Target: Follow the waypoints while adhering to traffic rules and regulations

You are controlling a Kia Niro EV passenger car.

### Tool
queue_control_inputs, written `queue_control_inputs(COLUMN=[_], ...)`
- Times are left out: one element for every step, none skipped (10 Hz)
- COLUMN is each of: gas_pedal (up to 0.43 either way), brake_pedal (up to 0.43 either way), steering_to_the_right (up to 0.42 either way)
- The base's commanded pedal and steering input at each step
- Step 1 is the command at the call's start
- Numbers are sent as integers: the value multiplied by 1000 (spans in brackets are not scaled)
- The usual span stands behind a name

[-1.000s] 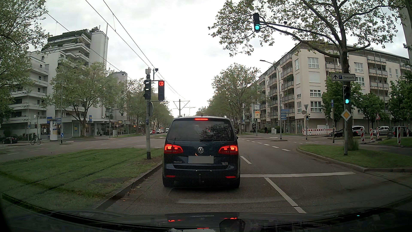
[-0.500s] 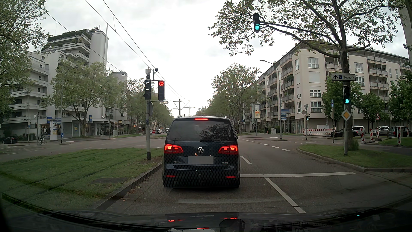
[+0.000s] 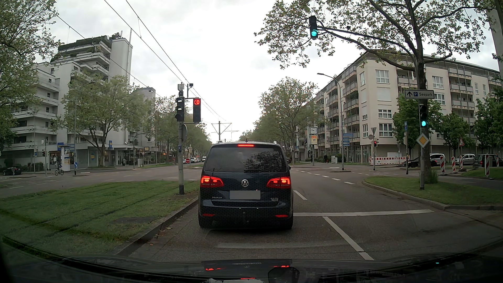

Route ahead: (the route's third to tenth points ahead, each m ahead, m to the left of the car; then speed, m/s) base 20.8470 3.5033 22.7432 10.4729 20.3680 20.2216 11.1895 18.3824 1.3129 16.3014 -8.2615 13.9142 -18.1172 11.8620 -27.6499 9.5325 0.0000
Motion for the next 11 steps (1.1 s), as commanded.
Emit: queue_control_inputs(gas_pedal=[0, 0, 0, 0, 0, 0, 0, 0, 0, 0, 0], brake_pedal=[262, 262, 256, 262, 262, 262, 262, 262, 262, 262, 262], steering_to_the_right=[-4, -4, -3, -3, -3, -3, -2, -2, -3, -3, -2])
